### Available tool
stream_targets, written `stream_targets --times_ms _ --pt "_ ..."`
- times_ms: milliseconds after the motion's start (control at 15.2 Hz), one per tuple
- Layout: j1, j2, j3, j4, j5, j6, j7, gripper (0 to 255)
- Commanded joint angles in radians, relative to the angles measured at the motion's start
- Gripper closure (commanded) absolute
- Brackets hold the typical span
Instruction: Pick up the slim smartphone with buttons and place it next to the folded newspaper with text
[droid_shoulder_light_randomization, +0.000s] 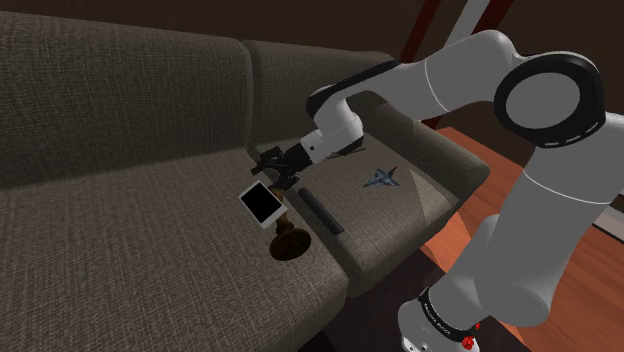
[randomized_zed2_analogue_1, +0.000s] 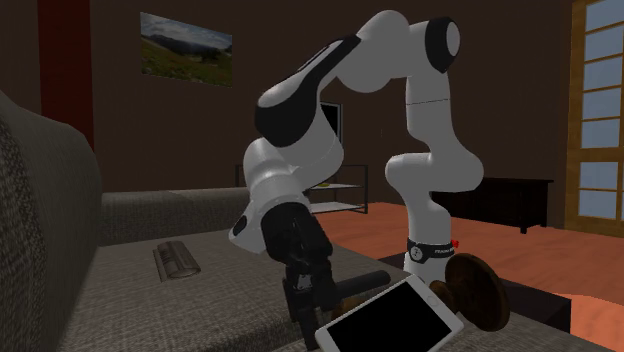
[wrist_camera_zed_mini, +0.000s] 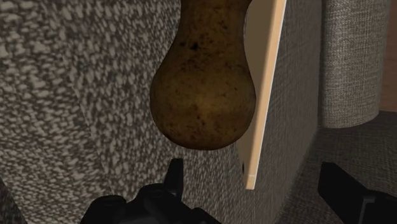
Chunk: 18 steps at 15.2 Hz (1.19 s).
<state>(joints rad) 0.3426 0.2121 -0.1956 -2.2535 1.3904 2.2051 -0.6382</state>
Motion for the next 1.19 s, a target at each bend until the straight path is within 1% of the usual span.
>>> stream_targets --times_ms 0,396,462,1056,1122 --pt "0.003 0.007 0.004 0.003 0.009 0.005 -0.004 0" --pt "0.003 0.007 0.004 0.003 0.008 0.005 -0.004 0" --pt "0.003 0.007 0.004 0.003 0.008 0.005 -0.004 255" --pt "0.003 0.007 0.004 0.003 0.009 0.005 -0.004 255" --pt "0.004 -0.005 0.003 0.002 0.000 0.004 0.009 255"
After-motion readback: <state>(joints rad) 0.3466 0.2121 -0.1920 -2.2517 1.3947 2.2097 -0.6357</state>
